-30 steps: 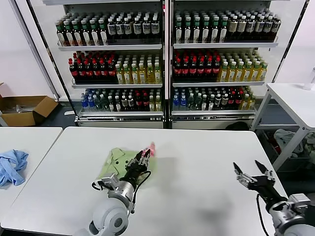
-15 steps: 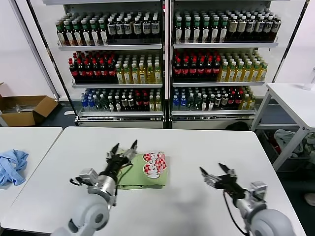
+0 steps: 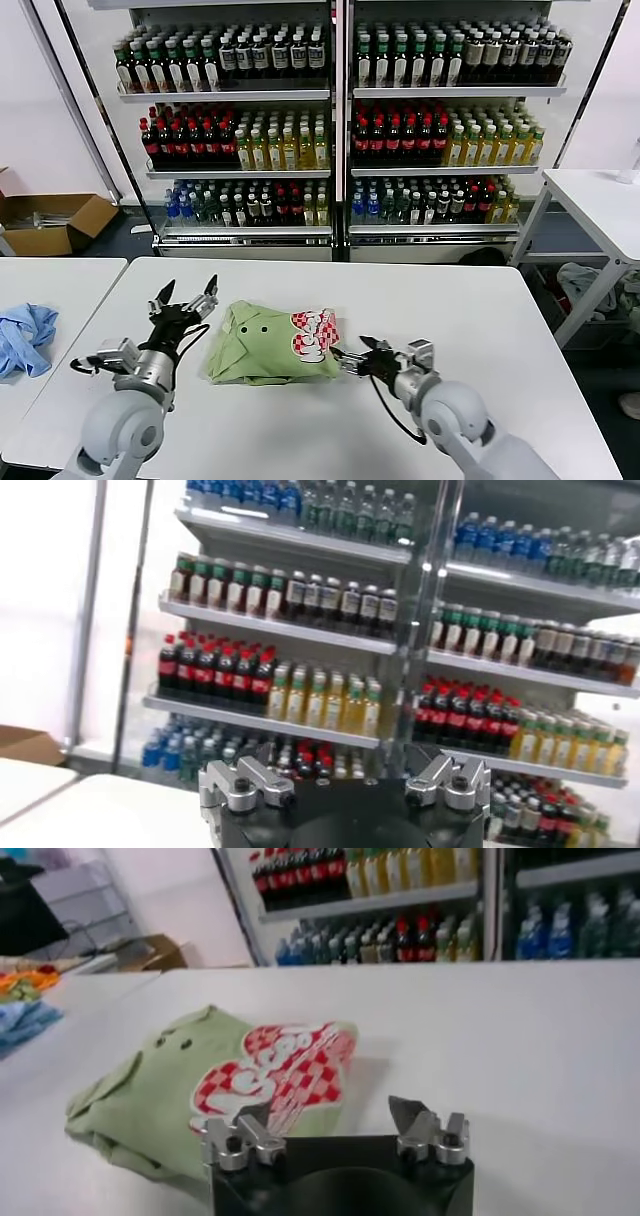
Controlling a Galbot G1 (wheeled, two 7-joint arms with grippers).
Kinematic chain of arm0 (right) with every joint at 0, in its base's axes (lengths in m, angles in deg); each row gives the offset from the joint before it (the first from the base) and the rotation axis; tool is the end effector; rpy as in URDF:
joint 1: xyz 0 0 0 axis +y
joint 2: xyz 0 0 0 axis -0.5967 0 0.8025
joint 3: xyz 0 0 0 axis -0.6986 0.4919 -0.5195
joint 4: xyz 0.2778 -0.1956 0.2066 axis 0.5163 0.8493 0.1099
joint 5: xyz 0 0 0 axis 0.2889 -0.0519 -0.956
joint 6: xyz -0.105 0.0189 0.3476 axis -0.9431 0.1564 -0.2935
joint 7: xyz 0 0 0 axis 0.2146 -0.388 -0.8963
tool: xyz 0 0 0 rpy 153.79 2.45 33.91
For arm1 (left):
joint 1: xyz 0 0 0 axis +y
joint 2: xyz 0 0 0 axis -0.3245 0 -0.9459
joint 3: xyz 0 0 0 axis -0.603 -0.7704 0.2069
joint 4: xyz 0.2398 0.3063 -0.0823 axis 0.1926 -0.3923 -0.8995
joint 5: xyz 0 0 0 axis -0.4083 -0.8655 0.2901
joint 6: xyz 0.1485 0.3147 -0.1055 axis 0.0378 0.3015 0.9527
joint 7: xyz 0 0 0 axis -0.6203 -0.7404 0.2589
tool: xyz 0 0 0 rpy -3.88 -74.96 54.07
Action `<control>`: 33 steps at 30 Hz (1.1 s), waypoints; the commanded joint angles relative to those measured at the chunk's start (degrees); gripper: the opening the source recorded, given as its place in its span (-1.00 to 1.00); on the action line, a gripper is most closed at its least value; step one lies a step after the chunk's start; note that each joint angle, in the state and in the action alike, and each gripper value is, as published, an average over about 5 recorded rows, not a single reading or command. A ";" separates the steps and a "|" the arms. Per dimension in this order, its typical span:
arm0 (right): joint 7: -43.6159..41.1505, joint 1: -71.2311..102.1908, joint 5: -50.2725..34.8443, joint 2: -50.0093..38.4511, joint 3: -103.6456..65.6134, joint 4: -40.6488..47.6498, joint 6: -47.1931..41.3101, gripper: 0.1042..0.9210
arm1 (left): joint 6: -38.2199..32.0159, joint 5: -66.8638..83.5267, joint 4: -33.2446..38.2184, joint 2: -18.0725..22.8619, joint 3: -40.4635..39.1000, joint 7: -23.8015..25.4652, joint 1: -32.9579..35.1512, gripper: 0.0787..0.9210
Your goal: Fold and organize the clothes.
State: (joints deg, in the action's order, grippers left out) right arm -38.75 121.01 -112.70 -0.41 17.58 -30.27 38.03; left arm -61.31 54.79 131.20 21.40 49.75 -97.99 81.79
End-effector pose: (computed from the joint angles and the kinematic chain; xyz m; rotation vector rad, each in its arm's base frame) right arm 0.3370 0.0016 -0.3219 0.7623 -2.4639 -0.1440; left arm 0.2774 0.0991 -0.2615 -0.0424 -3.0472 0.2757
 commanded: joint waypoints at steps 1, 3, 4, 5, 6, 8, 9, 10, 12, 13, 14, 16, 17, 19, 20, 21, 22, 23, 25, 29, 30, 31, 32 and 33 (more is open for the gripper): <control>2.64 -9.44 -1.25 2.77 11.06 7.83 -1.29 0.50 | 1.71 -0.43 1.61 -0.16 6.36 0.90 4.25 0.77; 2.66 -9.42 -1.47 2.73 11.01 7.43 -1.29 0.36 | 1.81 -0.07 1.73 -0.10 6.32 0.63 4.33 0.77; 2.73 -9.39 -1.64 2.73 10.92 7.38 -1.29 0.29 | 1.86 0.10 1.79 -0.07 6.22 0.41 4.38 0.77; 2.79 -9.30 -1.82 2.68 10.82 7.33 -1.29 0.23 | 1.99 0.33 1.85 -0.04 6.10 0.23 4.43 0.77; 2.82 -9.15 -1.89 2.60 10.68 7.22 -1.28 0.14 | 2.19 0.67 1.90 -0.02 5.97 0.03 4.46 0.77; 2.78 -8.57 -1.97 2.29 10.15 6.61 -1.28 0.02 | 2.60 1.45 1.94 0.01 5.67 -0.41 4.34 0.77; 2.75 -8.23 -1.95 2.13 9.79 6.21 -1.27 -0.07 | 2.76 1.72 1.91 0.02 5.58 -0.52 4.25 0.77; 2.69 -7.74 -1.89 1.89 9.31 5.66 -1.27 -0.13 | 2.85 1.94 1.88 0.04 5.50 -0.63 4.13 0.77; 2.46 -6.61 -1.73 1.15 8.25 4.25 -1.28 -0.28 | 2.89 2.12 1.84 0.05 5.43 -0.67 3.95 0.77; 2.06 -5.73 -1.32 0.49 7.61 3.21 -1.28 -0.34 | 2.92 2.18 1.83 0.04 5.40 -0.66 3.93 0.77; 1.52 -4.73 -0.72 -0.27 6.91 2.08 -1.29 -0.41 | 2.94 2.25 1.84 0.03 5.37 -0.66 3.91 0.77; -0.32 -2.26 0.95 -2.03 5.13 -0.57 -1.28 -0.56 | 2.93 2.28 1.75 0.06 5.25 -0.61 3.88 0.77; -1.35 -0.65 1.68 -3.10 3.91 -2.16 -1.28 -0.62 | 2.91 2.27 1.63 0.11 5.14 -0.60 3.82 0.77; -3.01 2.54 2.60 -5.02 1.28 -5.19 -1.28 -0.78 | 2.88 2.25 1.38 0.28 4.89 -0.62 3.60 0.77; -3.67 4.18 3.12 -6.06 -0.19 -6.72 -1.29 -0.84 | 2.86 2.24 1.24 0.37 4.72 -0.62 3.44 0.77; -4.20 5.56 3.65 -7.02 -1.51 -7.92 -1.29 -0.90 | 2.85 2.23 1.15 0.44 4.56 -0.63 3.27 0.77; -4.75 6.76 4.70 -7.91 -2.70 -8.86 -1.29 -0.94 | 2.84 2.23 1.04 0.48 4.39 -0.63 3.06 0.77; -5.30 7.89 6.01 -8.90 -3.98 -9.64 -1.28 -0.95 | 2.83 2.23 0.88 0.50 4.22 -0.63 2.82 0.77; -5.92 9.44 7.96 -10.50 -6.10 -10.39 -1.27 -0.95 | 2.80 2.23 0.52 0.43 3.88 -0.60 2.30 0.77; -5.67 11.18 8.89 -13.02 -9.49 -10.63 -1.26 -0.95 | 2.77 2.23 0.07 0.17 3.28 -0.48 1.54 0.77; -5.41 11.28 8.88 -13.36 -10.11 -10.43 -1.27 -0.95 | 2.76 2.23 0.05 0.14 3.16 -0.44 1.49 0.77; -5.12 11.29 8.84 -13.60 -10.72 -10.17 -1.28 -0.95 | 2.75 2.23 0.03 0.14 3.05 -0.42 1.48 0.77; -4.79 11.25 8.77 -13.74 -11.22 -9.94 -1.29 -0.95 | 2.74 2.22 0.03 0.17 2.94 -0.39 1.50 0.77; -4.55 11.19 8.73 -13.75 -11.56 -9.76 -1.31 -0.95 | 2.74 2.22 0.07 0.21 2.88 -0.38 1.57 0.77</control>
State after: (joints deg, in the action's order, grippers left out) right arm -42.27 126.44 -107.59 -8.43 14.42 -36.39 36.82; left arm -58.75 56.79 131.54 21.59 52.99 -98.39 83.66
